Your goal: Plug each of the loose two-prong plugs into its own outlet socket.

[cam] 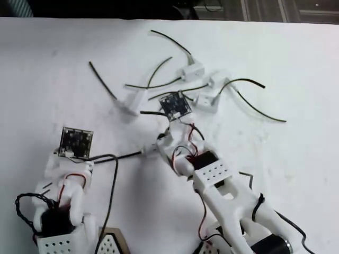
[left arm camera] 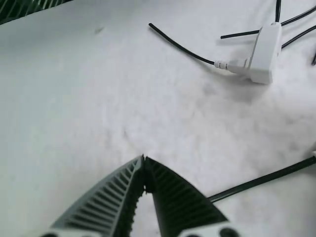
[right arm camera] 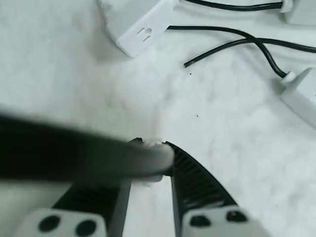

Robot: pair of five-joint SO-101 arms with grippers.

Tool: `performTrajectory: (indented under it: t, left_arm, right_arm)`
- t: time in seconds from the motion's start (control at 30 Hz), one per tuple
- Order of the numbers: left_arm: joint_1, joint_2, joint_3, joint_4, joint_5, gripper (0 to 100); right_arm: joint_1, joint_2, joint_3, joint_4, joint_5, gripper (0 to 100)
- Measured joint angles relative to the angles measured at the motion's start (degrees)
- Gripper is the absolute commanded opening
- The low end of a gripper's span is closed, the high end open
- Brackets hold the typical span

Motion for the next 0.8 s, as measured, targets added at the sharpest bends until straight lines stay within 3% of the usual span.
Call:
performTrajectory:
  t: [0.8]
  left_arm:
    - [0.0, 0.0, 0.0, 0.0, 0.0, 2]
  right_arm:
    - [0.0, -0.1, 0.9, -1.1, -1.8, 1.9]
